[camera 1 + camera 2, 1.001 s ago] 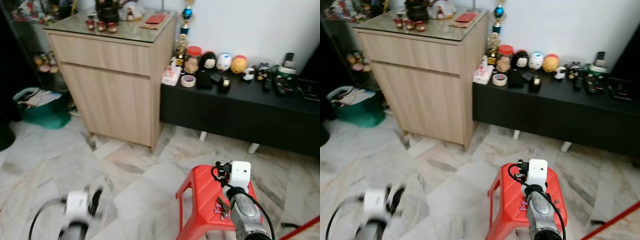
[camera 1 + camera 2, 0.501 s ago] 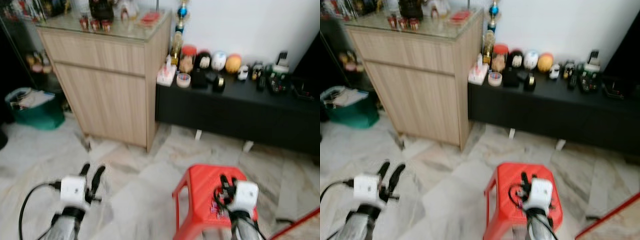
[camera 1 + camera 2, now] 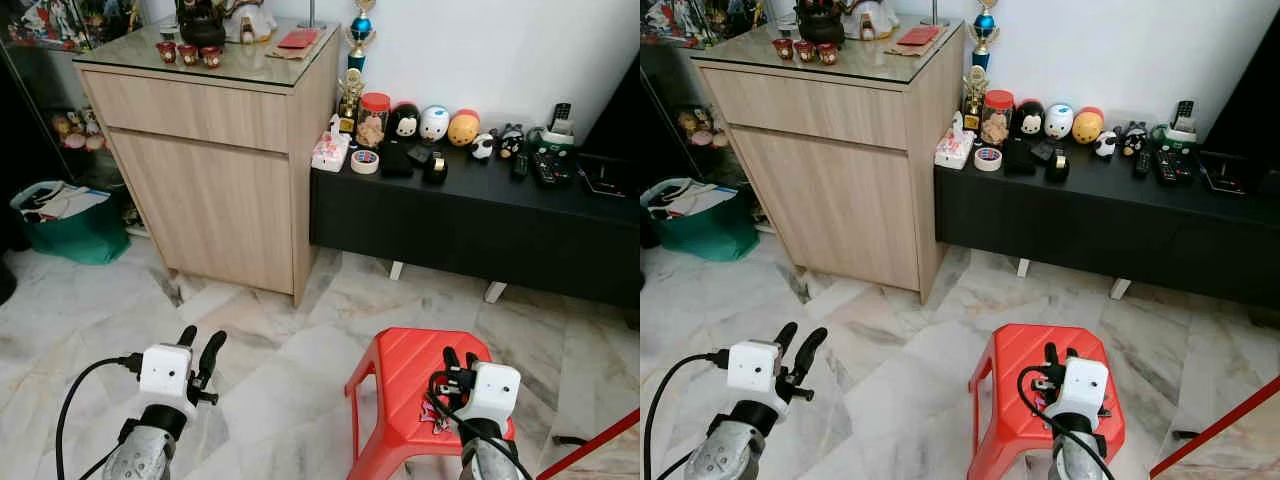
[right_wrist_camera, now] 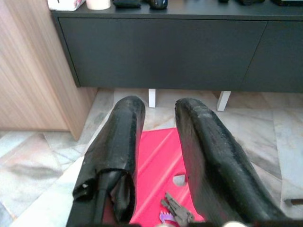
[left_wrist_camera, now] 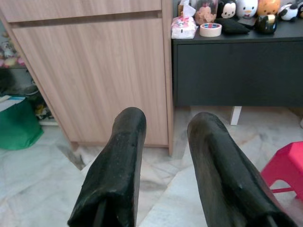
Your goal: Hang keys on a hook
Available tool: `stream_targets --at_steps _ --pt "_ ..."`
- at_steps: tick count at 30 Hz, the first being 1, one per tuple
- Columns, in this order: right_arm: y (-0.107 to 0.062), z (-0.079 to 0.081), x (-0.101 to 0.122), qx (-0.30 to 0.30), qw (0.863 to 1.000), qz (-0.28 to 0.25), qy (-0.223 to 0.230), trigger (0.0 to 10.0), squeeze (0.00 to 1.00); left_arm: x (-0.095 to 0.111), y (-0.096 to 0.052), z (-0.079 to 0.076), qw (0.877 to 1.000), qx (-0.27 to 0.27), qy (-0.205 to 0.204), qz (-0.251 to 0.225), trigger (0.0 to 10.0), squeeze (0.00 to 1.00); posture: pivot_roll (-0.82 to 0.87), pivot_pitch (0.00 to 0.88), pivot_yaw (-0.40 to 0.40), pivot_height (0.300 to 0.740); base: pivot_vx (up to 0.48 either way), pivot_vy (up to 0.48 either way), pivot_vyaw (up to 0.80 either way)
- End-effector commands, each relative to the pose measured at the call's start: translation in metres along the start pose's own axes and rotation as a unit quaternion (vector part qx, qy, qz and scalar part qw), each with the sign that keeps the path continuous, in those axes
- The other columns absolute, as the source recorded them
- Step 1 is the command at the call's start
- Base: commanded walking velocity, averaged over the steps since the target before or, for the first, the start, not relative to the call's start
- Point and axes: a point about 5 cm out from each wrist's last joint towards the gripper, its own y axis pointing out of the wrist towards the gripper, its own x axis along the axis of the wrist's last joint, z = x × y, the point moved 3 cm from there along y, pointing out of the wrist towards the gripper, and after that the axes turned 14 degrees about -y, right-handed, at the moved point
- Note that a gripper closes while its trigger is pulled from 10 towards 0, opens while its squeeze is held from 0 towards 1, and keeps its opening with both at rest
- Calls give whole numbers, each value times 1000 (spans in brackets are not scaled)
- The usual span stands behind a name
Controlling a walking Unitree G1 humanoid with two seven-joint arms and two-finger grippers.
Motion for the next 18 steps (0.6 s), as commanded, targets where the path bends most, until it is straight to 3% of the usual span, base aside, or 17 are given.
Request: stream_targets --at_steps 1,13,18 --pt "2 -3 3 -3 1000 -2 0 10000 0 -1 2 1 1000 3 -2 6 10000 0 76 0 -51 740 0 -364 0" --pt "11 0 13 14 1000 -11 0 10000 0 -2 6 2 1000 14 -1 12 10000 0 82 0 -63 740 0 -399 0" --pt "18 -2 21 20 1000 -22 -3 10000 0 -4 6 1 1000 18 -8 16 10000 0 80 0 -65 740 0 0 0"
